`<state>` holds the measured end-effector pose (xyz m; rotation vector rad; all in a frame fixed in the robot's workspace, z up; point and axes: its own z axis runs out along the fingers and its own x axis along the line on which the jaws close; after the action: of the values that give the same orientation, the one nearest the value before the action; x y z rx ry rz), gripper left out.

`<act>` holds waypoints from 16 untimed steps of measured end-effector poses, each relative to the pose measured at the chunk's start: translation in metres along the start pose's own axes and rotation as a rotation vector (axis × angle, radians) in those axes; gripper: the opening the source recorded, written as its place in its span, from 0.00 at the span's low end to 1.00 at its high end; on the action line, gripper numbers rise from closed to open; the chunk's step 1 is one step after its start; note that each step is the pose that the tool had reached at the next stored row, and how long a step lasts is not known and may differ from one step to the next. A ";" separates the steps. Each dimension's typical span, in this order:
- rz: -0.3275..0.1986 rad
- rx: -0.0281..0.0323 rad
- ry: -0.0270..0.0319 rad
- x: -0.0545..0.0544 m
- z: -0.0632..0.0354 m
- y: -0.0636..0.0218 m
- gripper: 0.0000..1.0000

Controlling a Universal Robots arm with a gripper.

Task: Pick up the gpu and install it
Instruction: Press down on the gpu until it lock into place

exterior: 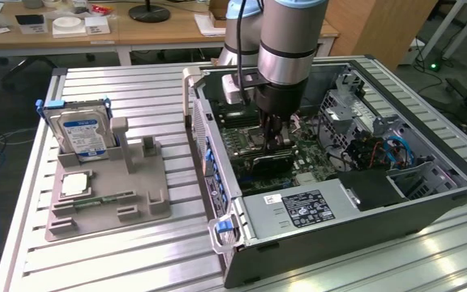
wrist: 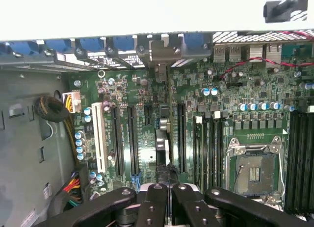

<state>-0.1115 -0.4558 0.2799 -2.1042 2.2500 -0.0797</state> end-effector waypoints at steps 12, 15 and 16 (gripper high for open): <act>-0.003 -0.0747 0.0147 -0.004 -0.0004 0.0027 0.10; -0.006 -0.0742 0.0226 -0.008 -0.0005 0.0047 0.10; -0.007 -0.0742 0.0240 -0.009 -0.0005 0.0056 0.10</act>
<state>-0.1165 -0.4460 0.2801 -2.1587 2.2939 -0.0222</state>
